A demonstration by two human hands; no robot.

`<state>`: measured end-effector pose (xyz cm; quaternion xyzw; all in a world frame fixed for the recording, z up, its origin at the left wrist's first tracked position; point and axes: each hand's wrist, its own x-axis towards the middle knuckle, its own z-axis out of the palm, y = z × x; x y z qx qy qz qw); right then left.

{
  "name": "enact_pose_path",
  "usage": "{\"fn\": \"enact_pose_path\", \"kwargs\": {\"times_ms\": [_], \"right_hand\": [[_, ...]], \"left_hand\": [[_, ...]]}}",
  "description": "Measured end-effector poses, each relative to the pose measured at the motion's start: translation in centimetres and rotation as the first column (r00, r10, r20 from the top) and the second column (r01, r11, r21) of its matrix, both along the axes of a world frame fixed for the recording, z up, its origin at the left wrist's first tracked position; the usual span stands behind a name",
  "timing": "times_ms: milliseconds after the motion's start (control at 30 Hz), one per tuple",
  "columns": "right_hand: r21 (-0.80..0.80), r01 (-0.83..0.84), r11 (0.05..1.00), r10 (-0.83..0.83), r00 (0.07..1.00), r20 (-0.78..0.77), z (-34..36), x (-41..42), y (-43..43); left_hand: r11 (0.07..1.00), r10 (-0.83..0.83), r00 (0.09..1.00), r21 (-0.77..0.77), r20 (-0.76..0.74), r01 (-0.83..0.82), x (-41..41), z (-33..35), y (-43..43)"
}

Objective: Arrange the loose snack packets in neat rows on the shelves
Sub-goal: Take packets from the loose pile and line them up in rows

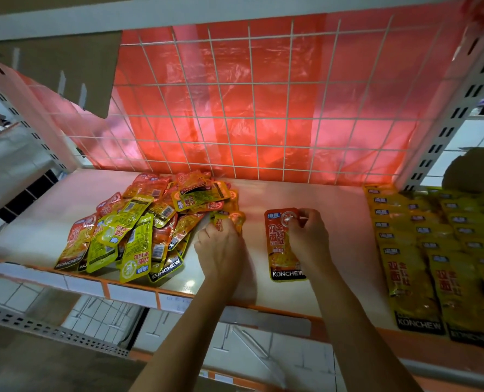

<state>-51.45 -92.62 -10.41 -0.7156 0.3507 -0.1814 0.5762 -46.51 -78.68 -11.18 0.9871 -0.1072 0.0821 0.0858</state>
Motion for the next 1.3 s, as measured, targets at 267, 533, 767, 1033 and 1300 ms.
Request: {"fn": "enact_pose_path", "kwargs": {"times_ms": [267,533,767,1033,1300], "right_hand": [[-0.124,-0.037,0.992,0.034,0.999,-0.030,0.7,-1.6,-2.6],[-0.122,0.034,0.992,-0.041,0.997,-0.062,1.4,-3.7,-7.2],[-0.062,0.166,0.984,-0.165,0.986,0.024,2.5,-6.4,-11.1],[-0.040,0.278,0.960,-0.275,0.959,0.066,3.5,-9.3,-14.8],[-0.021,0.303,0.953,-0.300,0.950,0.083,3.4,-11.4,-17.2]], "left_hand": [[0.927,-0.079,0.997,-0.368,-0.014,0.068,-1.2,1.6,-3.2],[0.782,-0.354,0.926,-0.585,-0.134,0.214,-1.4,1.6,-10.4],[0.741,-0.523,0.832,-0.579,-0.183,0.339,-1.5,1.7,-16.6],[0.807,-0.556,0.820,-0.324,-0.136,0.494,-0.9,0.8,-20.0],[0.823,-0.550,0.825,-0.251,-0.129,0.509,-0.6,0.1,-21.2]]}}
